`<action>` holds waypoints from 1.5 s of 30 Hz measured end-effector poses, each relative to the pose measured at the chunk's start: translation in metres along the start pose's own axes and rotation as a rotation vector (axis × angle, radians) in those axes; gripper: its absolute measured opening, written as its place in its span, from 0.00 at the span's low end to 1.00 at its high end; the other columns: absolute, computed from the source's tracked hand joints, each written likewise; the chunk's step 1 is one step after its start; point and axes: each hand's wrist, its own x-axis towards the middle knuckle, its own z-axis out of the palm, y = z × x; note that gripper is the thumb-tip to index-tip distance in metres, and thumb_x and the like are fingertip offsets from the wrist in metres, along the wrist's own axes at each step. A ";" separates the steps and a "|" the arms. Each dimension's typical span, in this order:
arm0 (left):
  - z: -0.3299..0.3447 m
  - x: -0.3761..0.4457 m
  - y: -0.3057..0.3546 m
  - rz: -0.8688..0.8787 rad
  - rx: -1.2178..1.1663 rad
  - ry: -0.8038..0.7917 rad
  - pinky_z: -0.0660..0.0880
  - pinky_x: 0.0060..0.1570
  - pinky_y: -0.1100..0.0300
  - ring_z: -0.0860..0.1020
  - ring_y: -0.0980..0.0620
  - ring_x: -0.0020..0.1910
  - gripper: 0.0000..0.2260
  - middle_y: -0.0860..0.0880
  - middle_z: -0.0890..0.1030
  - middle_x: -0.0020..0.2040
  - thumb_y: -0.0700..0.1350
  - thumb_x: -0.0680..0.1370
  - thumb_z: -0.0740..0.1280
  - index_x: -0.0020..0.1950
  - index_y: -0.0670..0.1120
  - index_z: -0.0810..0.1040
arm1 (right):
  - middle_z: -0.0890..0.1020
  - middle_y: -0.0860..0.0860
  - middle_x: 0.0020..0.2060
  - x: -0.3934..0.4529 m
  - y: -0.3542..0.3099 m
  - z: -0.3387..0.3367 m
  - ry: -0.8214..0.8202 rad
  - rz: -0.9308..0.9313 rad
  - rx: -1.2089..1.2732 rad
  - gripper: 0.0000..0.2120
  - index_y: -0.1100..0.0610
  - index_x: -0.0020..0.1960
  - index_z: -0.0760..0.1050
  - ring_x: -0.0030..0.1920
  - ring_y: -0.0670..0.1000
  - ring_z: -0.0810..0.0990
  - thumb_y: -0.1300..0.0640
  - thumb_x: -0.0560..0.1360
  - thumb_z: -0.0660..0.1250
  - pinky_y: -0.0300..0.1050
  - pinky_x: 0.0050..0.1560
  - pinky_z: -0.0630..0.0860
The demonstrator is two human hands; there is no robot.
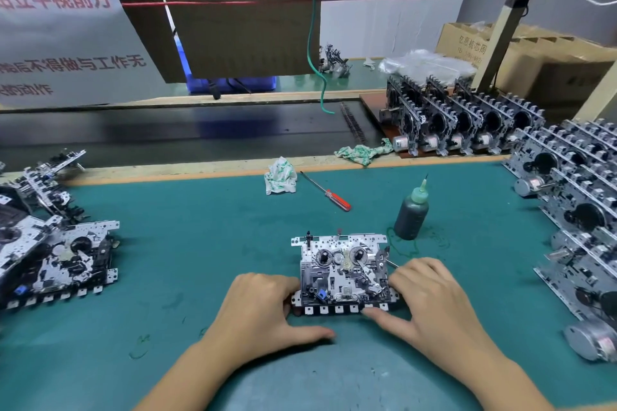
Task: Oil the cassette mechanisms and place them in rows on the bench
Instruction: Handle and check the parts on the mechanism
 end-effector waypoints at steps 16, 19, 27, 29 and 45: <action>0.002 -0.005 0.008 0.079 0.065 0.151 0.64 0.19 0.63 0.66 0.52 0.19 0.21 0.53 0.65 0.19 0.66 0.66 0.62 0.26 0.51 0.61 | 0.73 0.46 0.27 -0.002 0.006 0.002 0.000 -0.013 0.072 0.24 0.56 0.30 0.72 0.31 0.51 0.74 0.36 0.70 0.60 0.42 0.46 0.66; 0.004 -0.002 0.010 0.054 0.117 0.204 0.61 0.17 0.65 0.67 0.49 0.18 0.21 0.50 0.68 0.19 0.63 0.67 0.61 0.25 0.48 0.63 | 0.72 0.46 0.28 -0.002 0.007 0.000 -0.025 -0.018 0.119 0.25 0.56 0.30 0.70 0.31 0.51 0.72 0.34 0.68 0.63 0.42 0.47 0.67; 0.002 -0.003 0.011 0.115 0.139 0.229 0.59 0.18 0.64 0.68 0.53 0.18 0.24 0.52 0.69 0.19 0.70 0.65 0.60 0.29 0.51 0.60 | 0.72 0.47 0.27 -0.002 0.003 0.001 -0.011 0.017 0.131 0.22 0.56 0.29 0.70 0.31 0.51 0.72 0.38 0.68 0.63 0.40 0.45 0.66; 0.002 -0.003 0.016 0.048 0.159 0.241 0.59 0.18 0.65 0.68 0.53 0.18 0.26 0.52 0.69 0.19 0.73 0.63 0.59 0.25 0.50 0.64 | 0.73 0.47 0.27 -0.003 0.002 0.002 -0.010 0.030 0.123 0.22 0.56 0.29 0.71 0.31 0.52 0.74 0.38 0.68 0.64 0.41 0.46 0.67; 0.000 -0.002 0.008 0.083 0.119 0.181 0.56 0.20 0.66 0.68 0.53 0.20 0.26 0.53 0.65 0.18 0.73 0.63 0.59 0.27 0.54 0.54 | 0.72 0.46 0.28 -0.006 -0.002 0.002 0.005 0.085 0.128 0.21 0.55 0.30 0.70 0.35 0.47 0.69 0.38 0.67 0.63 0.38 0.44 0.64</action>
